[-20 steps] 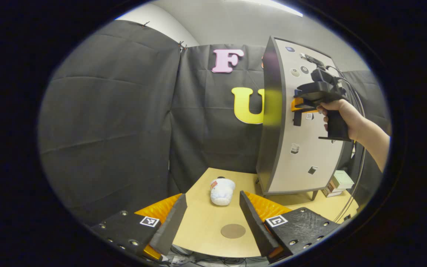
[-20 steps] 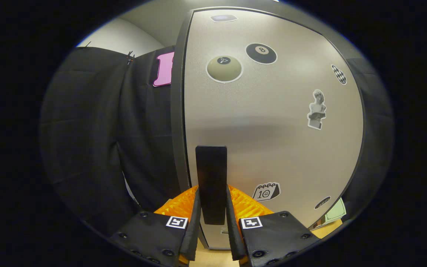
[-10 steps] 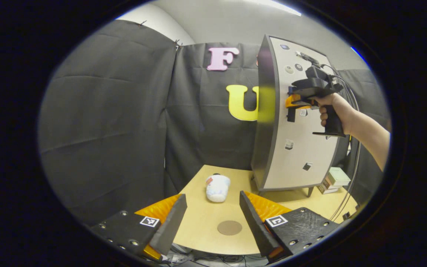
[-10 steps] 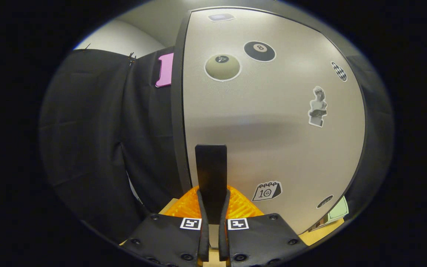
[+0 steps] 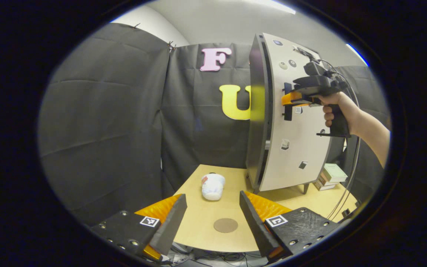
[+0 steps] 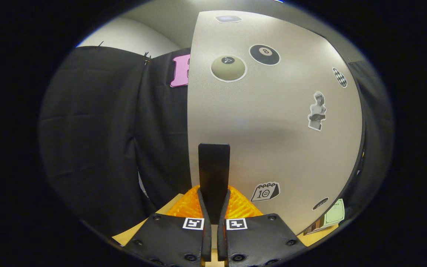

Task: Open the cabinet door with the right hand, grasp the bottle in the cabinet with the left hand and place it on the coaster, then close the cabinet door with the right hand.

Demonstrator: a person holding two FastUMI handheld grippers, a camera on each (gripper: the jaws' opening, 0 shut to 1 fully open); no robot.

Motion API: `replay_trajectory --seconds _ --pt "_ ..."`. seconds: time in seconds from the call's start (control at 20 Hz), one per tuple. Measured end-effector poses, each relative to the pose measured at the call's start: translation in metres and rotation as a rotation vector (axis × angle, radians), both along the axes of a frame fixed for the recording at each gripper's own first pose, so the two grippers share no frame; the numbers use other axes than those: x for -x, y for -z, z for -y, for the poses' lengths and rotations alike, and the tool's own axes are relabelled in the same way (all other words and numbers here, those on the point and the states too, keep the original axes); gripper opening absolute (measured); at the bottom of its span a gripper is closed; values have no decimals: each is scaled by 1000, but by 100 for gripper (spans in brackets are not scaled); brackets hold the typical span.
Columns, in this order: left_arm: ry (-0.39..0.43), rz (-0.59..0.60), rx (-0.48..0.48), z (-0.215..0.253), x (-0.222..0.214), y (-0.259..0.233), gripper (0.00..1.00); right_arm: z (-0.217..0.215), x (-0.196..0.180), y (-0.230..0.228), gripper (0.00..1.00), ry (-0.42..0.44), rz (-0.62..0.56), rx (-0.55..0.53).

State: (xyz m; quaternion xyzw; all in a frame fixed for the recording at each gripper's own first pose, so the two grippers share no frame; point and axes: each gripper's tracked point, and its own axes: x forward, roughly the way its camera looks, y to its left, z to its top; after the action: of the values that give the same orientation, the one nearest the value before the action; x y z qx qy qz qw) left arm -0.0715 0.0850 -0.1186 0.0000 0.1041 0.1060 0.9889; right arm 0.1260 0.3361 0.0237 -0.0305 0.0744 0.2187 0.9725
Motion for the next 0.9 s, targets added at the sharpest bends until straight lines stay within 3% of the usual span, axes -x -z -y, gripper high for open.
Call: replay_trajectory --seconds 0.05,0.55,0.9 --pt "1 3 0 0 -1 -2 87 1 5 -2 5 -14 -2 -1" --pt "39 30 -8 8 2 -4 87 28 30 0 8 -176 1 -31" --pt "79 22 -14 11 3 -5 88 46 39 1 5 -234 -6 -38"
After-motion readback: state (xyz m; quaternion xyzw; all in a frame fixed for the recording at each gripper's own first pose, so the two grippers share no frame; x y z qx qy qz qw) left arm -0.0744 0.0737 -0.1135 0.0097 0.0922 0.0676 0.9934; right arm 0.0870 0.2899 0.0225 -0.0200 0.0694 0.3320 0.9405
